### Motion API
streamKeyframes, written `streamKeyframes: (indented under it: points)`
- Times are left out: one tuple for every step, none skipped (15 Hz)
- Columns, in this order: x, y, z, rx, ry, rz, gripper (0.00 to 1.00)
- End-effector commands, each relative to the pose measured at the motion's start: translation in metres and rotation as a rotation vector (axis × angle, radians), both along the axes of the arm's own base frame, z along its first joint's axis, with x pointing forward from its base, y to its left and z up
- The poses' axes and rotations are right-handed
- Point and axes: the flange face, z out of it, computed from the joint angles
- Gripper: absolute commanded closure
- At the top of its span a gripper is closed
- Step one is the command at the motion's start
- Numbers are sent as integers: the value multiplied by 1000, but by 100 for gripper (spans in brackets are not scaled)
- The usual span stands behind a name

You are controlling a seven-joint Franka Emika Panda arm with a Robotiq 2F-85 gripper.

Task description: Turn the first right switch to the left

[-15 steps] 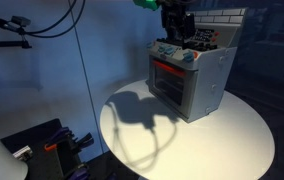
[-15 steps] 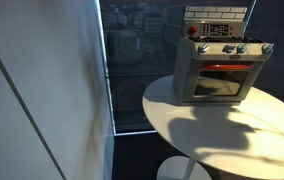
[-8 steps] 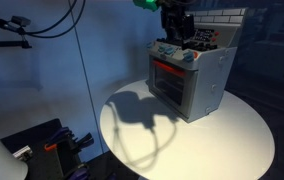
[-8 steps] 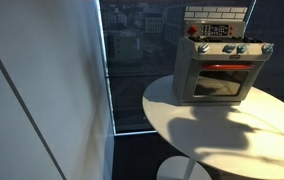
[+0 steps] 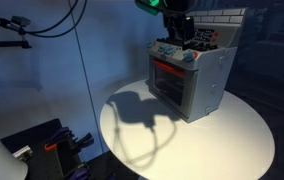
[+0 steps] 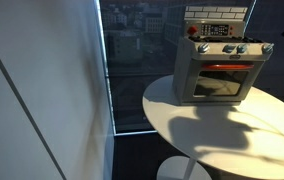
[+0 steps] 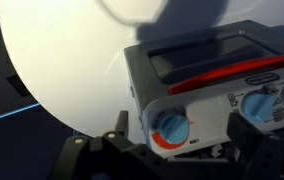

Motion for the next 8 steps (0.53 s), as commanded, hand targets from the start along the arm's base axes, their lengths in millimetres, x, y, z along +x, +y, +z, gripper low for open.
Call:
streamKeyframes:
  points:
    - [1, -4, -3, 33, -52, -34, 0]
    - [2, -4, -5, 44, -62, -44, 0]
    - [3, -5, -6, 51, -74, -53, 0]
    - [3, -5, -8, 60, -83, -61, 0]
    - [4, -5, -10, 69, -92, -71, 0]
    - [5, -6, -13, 79, -97, -78, 0]
    - [6, -6, -15, 88, -103, -85, 0]
    - [7, -6, -18, 99, -105, -91, 0]
